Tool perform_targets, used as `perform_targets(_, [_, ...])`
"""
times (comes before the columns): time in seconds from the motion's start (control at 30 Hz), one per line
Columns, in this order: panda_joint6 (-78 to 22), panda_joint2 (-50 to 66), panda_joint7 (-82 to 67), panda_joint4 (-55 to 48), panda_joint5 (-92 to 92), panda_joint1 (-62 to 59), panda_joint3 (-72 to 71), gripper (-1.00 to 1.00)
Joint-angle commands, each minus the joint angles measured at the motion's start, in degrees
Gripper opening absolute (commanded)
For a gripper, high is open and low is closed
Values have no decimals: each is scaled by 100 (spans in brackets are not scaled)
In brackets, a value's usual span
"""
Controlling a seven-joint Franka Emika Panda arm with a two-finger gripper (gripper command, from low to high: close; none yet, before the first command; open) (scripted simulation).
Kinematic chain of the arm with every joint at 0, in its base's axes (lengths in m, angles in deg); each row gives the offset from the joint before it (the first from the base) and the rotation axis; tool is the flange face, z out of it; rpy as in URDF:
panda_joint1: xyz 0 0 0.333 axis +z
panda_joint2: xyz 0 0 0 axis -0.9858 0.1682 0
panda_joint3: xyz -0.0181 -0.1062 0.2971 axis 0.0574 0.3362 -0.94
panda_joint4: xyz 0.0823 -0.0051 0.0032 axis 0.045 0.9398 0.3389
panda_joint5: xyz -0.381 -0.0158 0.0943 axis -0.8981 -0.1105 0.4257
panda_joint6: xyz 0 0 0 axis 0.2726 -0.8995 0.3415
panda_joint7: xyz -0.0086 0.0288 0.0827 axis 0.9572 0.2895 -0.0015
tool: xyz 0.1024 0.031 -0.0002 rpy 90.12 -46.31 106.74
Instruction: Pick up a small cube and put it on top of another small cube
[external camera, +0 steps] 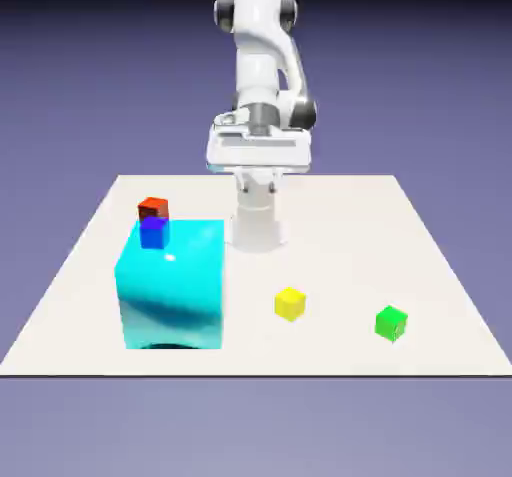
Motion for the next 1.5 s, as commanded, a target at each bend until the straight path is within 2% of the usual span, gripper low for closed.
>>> perform_targets(0.0, [-210, 208, -65, -130, -197, 171, -6, 0])
perform_targets(1.07, [-6872, 6805, -2113, -4253, -6436, 5601, -211, 0])
perform_targets(1.47, [-7774, 7534, -1695, -4357, -7868, 3319, -2189, 0])
